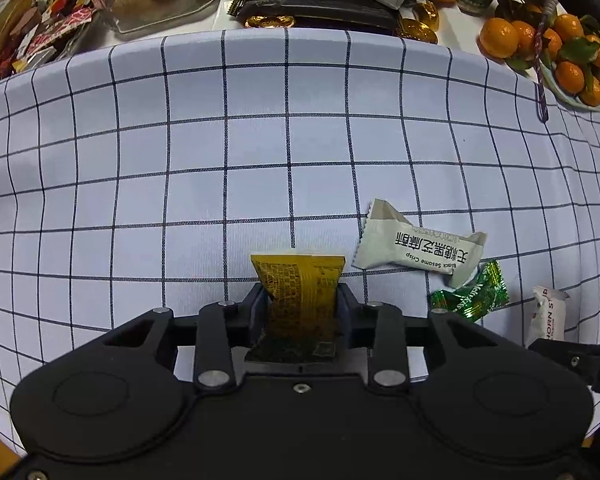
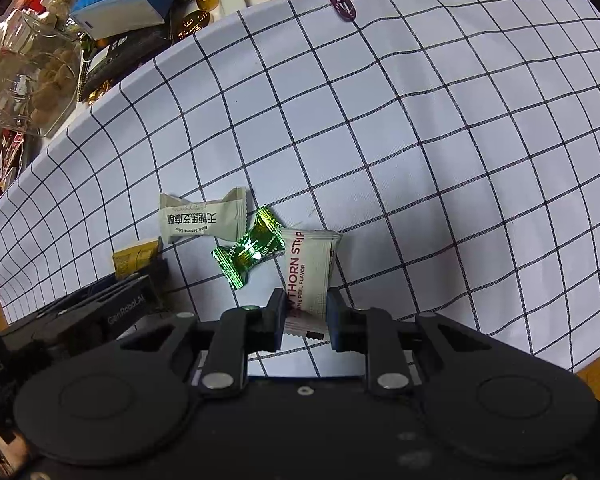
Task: Organize snacks
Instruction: 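Lift and carry both packets over the gold tray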
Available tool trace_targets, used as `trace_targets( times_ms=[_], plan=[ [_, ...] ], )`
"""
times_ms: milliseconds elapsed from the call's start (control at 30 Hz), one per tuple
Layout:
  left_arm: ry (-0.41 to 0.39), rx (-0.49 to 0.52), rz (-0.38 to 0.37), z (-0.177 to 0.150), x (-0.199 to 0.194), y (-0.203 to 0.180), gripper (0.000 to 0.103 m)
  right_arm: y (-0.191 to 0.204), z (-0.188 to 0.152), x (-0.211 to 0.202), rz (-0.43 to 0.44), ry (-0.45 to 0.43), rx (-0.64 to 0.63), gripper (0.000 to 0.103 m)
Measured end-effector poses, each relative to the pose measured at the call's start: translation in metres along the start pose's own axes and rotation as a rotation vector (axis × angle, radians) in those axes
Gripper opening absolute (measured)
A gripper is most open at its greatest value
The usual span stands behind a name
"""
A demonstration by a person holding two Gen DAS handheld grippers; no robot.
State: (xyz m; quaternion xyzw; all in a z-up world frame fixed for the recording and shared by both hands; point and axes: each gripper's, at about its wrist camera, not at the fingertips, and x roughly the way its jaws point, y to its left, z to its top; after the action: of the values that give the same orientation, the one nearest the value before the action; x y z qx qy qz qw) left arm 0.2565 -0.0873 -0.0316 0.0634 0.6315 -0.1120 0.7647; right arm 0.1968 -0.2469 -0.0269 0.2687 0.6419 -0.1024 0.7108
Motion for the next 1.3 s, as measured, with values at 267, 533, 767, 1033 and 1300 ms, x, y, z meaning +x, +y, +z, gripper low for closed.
trace_targets(
  times_ms=[267,533,767,1033,1300],
  plan=[
    [-0.099,-0.049,-0.085,-0.01,-0.038,0.015,0.041,-0.002,0.001,-0.013,0.029,-0.061,-0.01,0.023],
    [-0.218,-0.022,-0.082,-0.066,-0.088,0.038,0.041,-0.001,-0.02,-0.041,0.032,-0.26,-0.118,0.023],
    [-0.217,-0.141,-0.138,-0.133,-0.106,0.073,0.041,-0.009,-0.072,-0.071,0.123,-0.371,-0.225,0.023],
    [-0.208,-0.2,-0.128,-0.182,-0.108,0.087,0.041,-0.032,-0.146,-0.077,0.221,-0.377,-0.17,0.023],
    [-0.25,-0.112,-0.052,-0.215,-0.114,0.069,0.041,-0.058,-0.212,-0.073,0.258,-0.38,-0.117,0.023]
  ],
)
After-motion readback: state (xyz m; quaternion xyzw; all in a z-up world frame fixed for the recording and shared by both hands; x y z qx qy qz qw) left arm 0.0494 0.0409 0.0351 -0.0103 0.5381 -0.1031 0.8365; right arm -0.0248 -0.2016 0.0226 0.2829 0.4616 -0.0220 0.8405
